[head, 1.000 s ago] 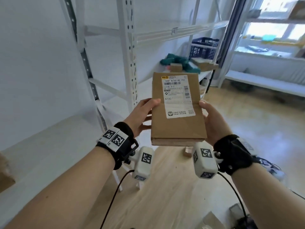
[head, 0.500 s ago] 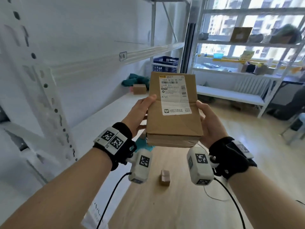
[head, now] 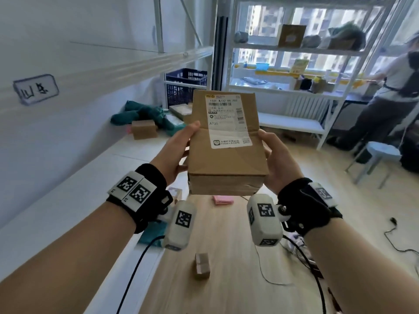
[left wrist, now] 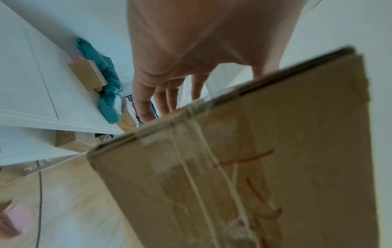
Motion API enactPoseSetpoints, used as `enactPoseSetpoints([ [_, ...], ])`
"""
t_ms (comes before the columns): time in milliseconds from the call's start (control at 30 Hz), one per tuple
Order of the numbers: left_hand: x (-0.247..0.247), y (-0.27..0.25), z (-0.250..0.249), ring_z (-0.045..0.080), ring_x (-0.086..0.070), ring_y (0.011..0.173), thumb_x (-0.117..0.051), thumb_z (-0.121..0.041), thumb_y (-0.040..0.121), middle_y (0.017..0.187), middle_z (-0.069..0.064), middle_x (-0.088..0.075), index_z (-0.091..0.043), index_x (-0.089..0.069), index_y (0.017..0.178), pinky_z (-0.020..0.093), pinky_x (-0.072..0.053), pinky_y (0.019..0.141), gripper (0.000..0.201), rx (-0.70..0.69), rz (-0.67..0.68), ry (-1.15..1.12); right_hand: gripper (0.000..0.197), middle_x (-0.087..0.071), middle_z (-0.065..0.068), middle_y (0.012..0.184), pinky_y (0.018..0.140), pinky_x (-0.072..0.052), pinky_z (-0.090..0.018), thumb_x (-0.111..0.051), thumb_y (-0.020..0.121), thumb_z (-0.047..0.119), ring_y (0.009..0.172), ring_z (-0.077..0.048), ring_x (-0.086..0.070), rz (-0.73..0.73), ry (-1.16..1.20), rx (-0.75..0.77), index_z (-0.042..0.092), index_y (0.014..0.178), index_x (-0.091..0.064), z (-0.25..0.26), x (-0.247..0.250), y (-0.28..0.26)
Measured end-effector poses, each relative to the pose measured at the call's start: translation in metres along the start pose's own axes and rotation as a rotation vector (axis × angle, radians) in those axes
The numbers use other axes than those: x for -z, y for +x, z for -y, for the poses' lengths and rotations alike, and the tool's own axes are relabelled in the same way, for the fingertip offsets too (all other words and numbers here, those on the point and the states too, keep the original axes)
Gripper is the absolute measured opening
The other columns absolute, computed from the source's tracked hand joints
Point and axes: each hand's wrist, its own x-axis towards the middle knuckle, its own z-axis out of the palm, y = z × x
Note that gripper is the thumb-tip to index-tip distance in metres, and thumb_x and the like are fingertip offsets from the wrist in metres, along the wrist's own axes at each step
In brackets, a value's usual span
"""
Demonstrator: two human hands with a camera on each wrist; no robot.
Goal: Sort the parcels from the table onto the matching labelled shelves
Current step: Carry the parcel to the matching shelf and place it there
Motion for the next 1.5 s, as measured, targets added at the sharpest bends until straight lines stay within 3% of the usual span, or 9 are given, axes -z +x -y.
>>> enactPoseSetpoints([
  [233,-0.039,0.123,-0.016,0.013,-0.062,0.092,-0.05,-0.051,0.09,0.097,-0.005,-0.068,-0.03,-0.062,0.093,0.034,-0.048,0.089,0.025,-0.045,-0.053,-0.008,0.058,-0.061,-0.009,0.137,0.116,-0.031,-0.05,-0.068,0.071,0.042,0.135,-0.034,-0.047,0.042,0.004,0.024,0.021,0.126,-0.066,0.03,0.043,0.129],
  [433,-0.086,0.244,-0.056,0.028,-0.062,0.118,-0.057,-0.064,0.076,0.125,0.006,-0.068,-0.027,-0.064,0.12,0.049,-0.043,0.106,0.058,-0.159,-0.018,-0.032,0.027,-0.069,-0.004,0.119,0.115,-0.029,-0.049,-0.06,0.081,0.037,0.12,-0.028,-0.055,0.189,0.0,0.073,0.027,0.102,-0.074,0.098,0.086,0.25],
  [700,-0.101,0.353,-0.101,0.024,-0.063,0.118,-0.057,-0.075,0.063,0.121,-0.002,-0.071,-0.035,-0.063,0.124,0.05,-0.041,0.106,0.074,-0.223,-0.193,0.01,0.053,-0.059,-0.009,0.139,0.113,-0.035,-0.051,-0.067,0.072,0.045,0.134,-0.032,-0.049,0.374,0.015,0.028,0.026,0.121,-0.069,0.144,0.087,0.403],
  [967,-0.068,0.417,-0.154,0.018,-0.063,0.117,-0.054,-0.072,0.068,0.119,-0.004,-0.072,-0.034,-0.066,0.12,0.045,-0.041,0.106,0.065,-0.366,-0.396,0.098,0.061,-0.057,-0.009,0.141,0.109,-0.039,-0.052,-0.067,0.074,0.045,0.136,-0.033,-0.046,0.595,0.021,0.025,0.021,0.129,-0.062,0.18,0.03,0.517],
  [1100,-0.048,0.43,-0.188,-0.001,-0.066,0.071,-0.04,-0.067,0.087,0.085,-0.017,-0.072,-0.036,-0.067,0.113,0.026,-0.049,0.072,0.048,-0.437,-0.546,0.165,0.043,-0.056,-0.011,0.142,0.107,-0.039,-0.053,-0.064,0.08,0.043,0.119,-0.029,-0.058,0.823,0.034,0.015,0.022,0.117,-0.068,0.205,-0.015,0.56],
  [1167,-0.037,0.434,-0.204,0.003,-0.069,0.087,-0.04,-0.068,0.086,0.097,-0.016,-0.074,-0.038,-0.067,0.112,0.029,-0.051,0.075,0.048,-0.467,-0.598,0.183,0.044,-0.058,-0.012,0.14,0.11,-0.034,-0.052,-0.065,0.079,0.043,0.112,-0.028,-0.057,0.892,0.035,0.039,0.021,0.116,-0.068,0.215,-0.041,0.58],
  [1267,-0.021,0.437,-0.22,0.014,-0.065,0.114,-0.041,-0.07,0.082,0.118,-0.01,-0.072,-0.039,-0.065,0.119,0.037,-0.05,0.091,0.054,-0.484,-0.697,0.186,0.052,-0.059,-0.011,0.139,0.113,-0.032,-0.052,-0.066,0.08,0.043,0.124,-0.029,-0.056,0.985,0.022,0.071,0.02,0.126,-0.064,0.221,-0.081,0.607],
  [1367,-0.011,0.441,-0.229,0.012,-0.066,0.103,-0.039,-0.067,0.087,0.108,-0.011,-0.073,-0.039,-0.068,0.105,0.033,-0.05,0.078,0.045,-0.489,-0.844,0.189,0.052,-0.064,-0.007,0.134,0.111,-0.039,-0.049,-0.061,0.085,0.046,0.13,-0.028,-0.055,1.122,-0.071,0.066,0.023,0.131,-0.061,0.22,-0.116,0.626],
  [1500,0.002,0.447,-0.237,0.014,-0.066,0.101,-0.038,-0.068,0.087,0.111,-0.008,-0.073,-0.038,-0.068,0.101,0.03,-0.049,0.073,0.045,-0.477,-1.001,0.191,0.06,-0.064,-0.004,0.134,0.111,-0.039,-0.049,-0.072,0.071,0.055,0.131,-0.028,-0.053,1.182,-0.182,0.054,0.028,0.125,-0.066,0.219,-0.158,0.644],
])
